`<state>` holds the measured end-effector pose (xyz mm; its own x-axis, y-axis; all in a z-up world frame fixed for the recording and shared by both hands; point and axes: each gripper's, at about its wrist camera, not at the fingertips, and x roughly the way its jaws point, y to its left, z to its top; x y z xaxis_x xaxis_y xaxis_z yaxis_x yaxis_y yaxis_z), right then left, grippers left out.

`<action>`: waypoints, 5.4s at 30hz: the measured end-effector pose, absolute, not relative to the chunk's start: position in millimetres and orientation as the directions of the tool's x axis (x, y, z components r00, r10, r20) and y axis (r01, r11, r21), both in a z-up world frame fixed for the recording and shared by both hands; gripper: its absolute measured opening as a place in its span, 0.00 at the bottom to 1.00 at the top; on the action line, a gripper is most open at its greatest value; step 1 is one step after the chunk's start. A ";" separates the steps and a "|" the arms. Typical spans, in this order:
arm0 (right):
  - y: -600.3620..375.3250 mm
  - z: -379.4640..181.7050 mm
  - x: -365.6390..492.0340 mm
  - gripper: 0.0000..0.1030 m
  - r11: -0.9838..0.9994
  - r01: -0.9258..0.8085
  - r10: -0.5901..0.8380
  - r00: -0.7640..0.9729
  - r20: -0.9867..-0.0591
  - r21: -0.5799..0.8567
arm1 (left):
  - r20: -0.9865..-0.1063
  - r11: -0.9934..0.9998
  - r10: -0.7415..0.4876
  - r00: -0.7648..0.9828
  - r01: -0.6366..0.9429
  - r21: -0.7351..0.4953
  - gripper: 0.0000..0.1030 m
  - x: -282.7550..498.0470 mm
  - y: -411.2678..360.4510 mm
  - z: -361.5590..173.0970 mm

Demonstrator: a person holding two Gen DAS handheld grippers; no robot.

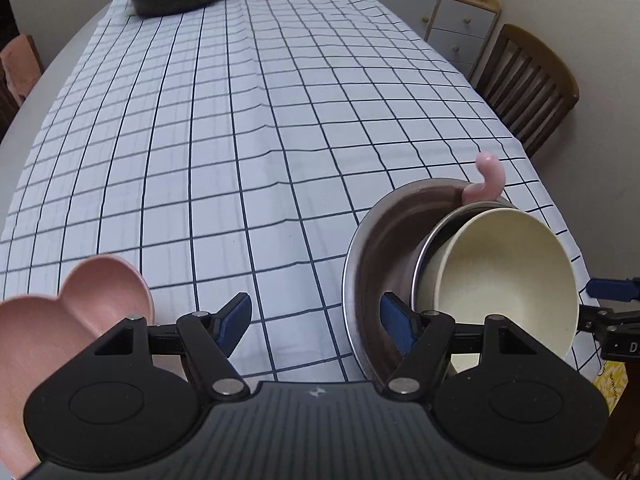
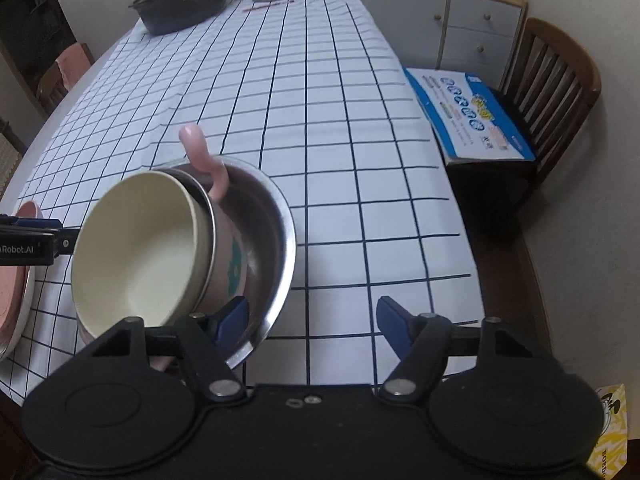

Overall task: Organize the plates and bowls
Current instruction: 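Close both grippers on the steel bowl rim of the dish stack, then lift the dish stack with both grippers and carry it along the table, then lower the dish stack beside the pink bear-shaped plate and open both grippers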

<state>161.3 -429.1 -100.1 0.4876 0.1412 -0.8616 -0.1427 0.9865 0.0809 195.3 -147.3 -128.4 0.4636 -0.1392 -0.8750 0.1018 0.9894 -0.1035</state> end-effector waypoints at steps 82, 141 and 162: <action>-222.6 -51.0 153.4 0.16 0.846 -0.505 0.405 0.398 -0.823 0.172 | -0.843 0.965 -0.036 0.537 -0.201 -0.169 0.11 103.1 51.7 -64.4; -155.4 -83.9 140.6 0.32 0.872 -0.475 0.334 0.408 -0.849 0.115 | -0.858 0.966 -0.023 0.512 -0.211 -0.151 0.13 85.2 125.4 -96.9; -181.6 -45.0 97.8 0.71 0.845 -0.528 0.404 0.518 -0.754 0.089 | -0.766 0.979 0.077 0.639 -0.194 -0.064 0.58 38.3 83.8 -49.7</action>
<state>97.8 -181.6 -45.0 0.5181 0.4035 -0.7542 -0.5280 0.8446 0.0892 38.3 83.8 -49.7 0.6387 0.0768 -0.7656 -0.1940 0.9789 -0.0636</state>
